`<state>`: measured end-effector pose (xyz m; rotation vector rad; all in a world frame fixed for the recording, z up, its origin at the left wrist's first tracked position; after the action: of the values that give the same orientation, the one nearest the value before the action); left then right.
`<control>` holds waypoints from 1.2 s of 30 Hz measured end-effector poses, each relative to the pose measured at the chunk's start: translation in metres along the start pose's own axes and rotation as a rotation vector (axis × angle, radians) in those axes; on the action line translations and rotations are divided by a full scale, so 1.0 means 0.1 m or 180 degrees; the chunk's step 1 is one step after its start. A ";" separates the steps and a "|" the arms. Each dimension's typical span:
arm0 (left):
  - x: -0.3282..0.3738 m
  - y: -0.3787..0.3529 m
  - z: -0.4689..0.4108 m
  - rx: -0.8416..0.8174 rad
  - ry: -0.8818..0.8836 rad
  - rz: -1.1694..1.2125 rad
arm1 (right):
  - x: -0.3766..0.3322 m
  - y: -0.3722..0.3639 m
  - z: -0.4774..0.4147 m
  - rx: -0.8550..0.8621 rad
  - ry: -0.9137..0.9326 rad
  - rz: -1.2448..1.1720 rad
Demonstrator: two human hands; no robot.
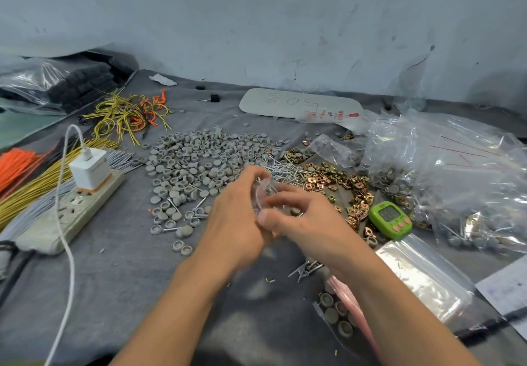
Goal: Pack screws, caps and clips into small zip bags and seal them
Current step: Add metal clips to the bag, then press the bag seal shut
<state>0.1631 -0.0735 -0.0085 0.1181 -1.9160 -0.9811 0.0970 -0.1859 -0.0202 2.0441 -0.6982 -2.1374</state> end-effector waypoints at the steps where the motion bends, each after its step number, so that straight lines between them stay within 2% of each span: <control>1: 0.02 -0.05 0.00 -0.0165 -0.0075 -0.0059 | 0.03 -0.03 0.00 -0.0015 -0.0081 0.0144; 4: -0.02 -0.08 -0.01 -0.0602 -0.0114 -0.0045 | 0.11 0.14 -0.01 0.0377 -0.0311 0.0077; 7: -0.25 0.10 -0.06 -0.0563 0.0170 0.0686 | 0.20 0.32 0.00 0.0520 -0.0423 -0.0517; 10: -0.45 0.19 -0.06 -0.0492 0.0462 0.1234 | 0.23 0.37 0.02 0.0334 -0.0391 -0.1368; 13: -0.42 0.06 -0.01 -0.0797 0.0531 0.1422 | 0.19 0.40 0.02 0.0136 -0.0276 -0.2176; 17: -0.25 -0.12 0.06 -0.1311 0.0565 0.1784 | 0.14 0.45 0.01 0.0037 -0.0099 -0.2721; 20: -0.12 -0.27 0.11 -0.1722 0.0569 0.2120 | 0.19 0.47 -0.02 0.0146 -0.0125 -0.2814; 27: -0.07 -0.45 0.14 -0.1757 0.0717 0.2356 | 0.20 0.44 -0.04 0.0145 -0.0155 -0.3076; 29: -0.04 -0.46 0.16 -0.1849 0.0724 0.2513 | 0.23 0.49 -0.04 0.0327 -0.0220 -0.3105; 33: -0.05 -0.44 0.15 -0.1810 0.0721 0.2642 | 0.33 0.64 -0.01 0.0823 -0.0315 -0.2629; 36: -0.07 -0.41 0.13 -0.1769 0.0691 0.2643 | 0.33 0.70 0.01 0.0999 -0.0254 -0.2318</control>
<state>0.1446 -0.0909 -0.0443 -0.7971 -1.2331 -0.8236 0.0762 -0.2600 -0.0233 2.7098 -0.3289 -2.6132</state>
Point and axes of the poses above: each hand's wrist, its own z-axis away from the middle knuckle, its own y-axis out of the back of the hand, x = y × z, the point moved 8 cm from there along -z, towards the middle knuckle, and after that the axes turned 3 degrees about -x, right-handed, at the moved point
